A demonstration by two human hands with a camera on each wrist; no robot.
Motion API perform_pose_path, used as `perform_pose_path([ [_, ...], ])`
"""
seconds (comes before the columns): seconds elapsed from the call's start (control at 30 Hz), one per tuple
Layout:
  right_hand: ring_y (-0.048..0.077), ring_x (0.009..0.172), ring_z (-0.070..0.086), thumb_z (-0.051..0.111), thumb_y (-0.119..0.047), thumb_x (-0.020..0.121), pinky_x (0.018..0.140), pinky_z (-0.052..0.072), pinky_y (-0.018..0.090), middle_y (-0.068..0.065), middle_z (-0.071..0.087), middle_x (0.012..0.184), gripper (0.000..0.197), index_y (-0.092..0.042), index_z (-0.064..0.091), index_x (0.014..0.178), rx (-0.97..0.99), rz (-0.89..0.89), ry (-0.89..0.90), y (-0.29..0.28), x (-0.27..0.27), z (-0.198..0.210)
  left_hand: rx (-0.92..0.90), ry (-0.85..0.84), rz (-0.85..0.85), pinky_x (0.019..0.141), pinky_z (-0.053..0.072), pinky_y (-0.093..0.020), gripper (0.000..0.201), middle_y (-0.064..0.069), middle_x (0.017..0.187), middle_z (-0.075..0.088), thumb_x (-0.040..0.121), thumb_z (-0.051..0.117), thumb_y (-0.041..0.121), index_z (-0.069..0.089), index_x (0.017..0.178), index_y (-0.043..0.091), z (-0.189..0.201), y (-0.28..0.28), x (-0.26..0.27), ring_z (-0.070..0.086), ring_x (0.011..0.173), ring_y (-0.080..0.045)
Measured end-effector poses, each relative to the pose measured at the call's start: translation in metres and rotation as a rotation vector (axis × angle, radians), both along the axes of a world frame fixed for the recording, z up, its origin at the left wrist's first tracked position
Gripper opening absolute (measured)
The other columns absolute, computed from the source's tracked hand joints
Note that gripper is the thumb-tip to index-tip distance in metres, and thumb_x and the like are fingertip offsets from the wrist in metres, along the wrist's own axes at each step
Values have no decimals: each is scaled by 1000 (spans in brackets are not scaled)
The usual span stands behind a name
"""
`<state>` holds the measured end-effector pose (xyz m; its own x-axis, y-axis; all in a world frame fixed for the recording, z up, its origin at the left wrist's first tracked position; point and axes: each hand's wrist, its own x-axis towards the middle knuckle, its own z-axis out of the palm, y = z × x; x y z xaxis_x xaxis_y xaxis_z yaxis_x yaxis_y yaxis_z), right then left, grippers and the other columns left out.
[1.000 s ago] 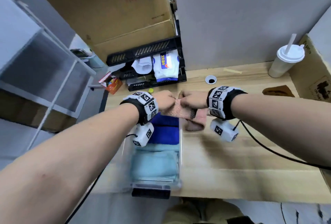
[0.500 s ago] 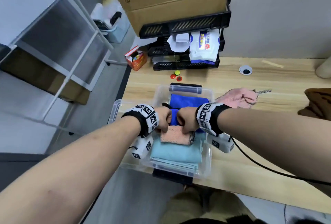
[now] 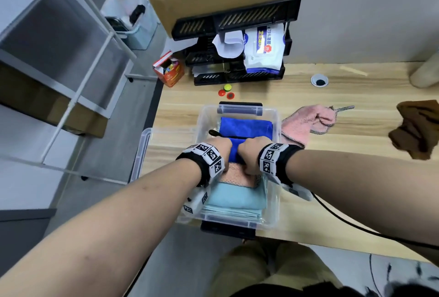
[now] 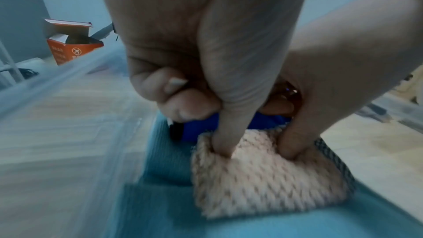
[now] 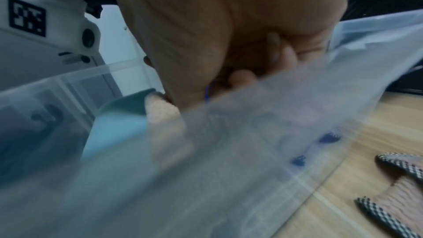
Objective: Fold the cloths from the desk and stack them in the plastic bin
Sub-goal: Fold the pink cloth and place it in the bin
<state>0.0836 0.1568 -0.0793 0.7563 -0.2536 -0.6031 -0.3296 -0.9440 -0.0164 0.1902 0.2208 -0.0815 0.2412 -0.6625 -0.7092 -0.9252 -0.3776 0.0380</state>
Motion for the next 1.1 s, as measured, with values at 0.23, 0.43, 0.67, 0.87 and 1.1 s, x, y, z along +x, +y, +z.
perform_pose_path([
  [0.23,23,70,60,68,-28,73,59,49,28,-1,63,75,11,-19,64,78,225,-157,-133,-25,-6,38,-37,60,-8,57,50,-33,17,-7,64,61,67,66,24,54,63,13,33,-37,7,62,64,-27],
  [0.43,27,70,54,59,-17,78,58,40,30,0,57,72,10,-19,49,76,225,-458,-494,-97,-44,77,-226,-65,44,68,60,-38,24,-9,76,65,73,66,38,55,72,17,68,-97,-7,64,68,-26],
  [0.67,31,89,61,58,-16,82,70,47,32,8,65,95,15,-13,58,97,162,-752,-341,-165,-135,48,-323,111,26,71,50,-30,16,-7,95,66,77,60,29,57,87,16,73,-151,-73,62,87,-26],
  [0.87,19,102,58,52,-7,81,86,43,22,-2,60,108,36,-24,68,109,372,-683,-217,-164,-181,1,-120,128,96,73,52,-33,27,-14,100,67,90,55,25,62,108,6,26,-186,-128,66,92,-30],
  [1.1,28,110,57,46,-2,74,101,44,36,9,51,121,53,-31,70,112,523,-583,-161,-164,-186,-70,203,207,179,101,45,-36,37,-21,133,58,94,57,11,59,127,-6,-22,-205,-155,55,125,-33],
])
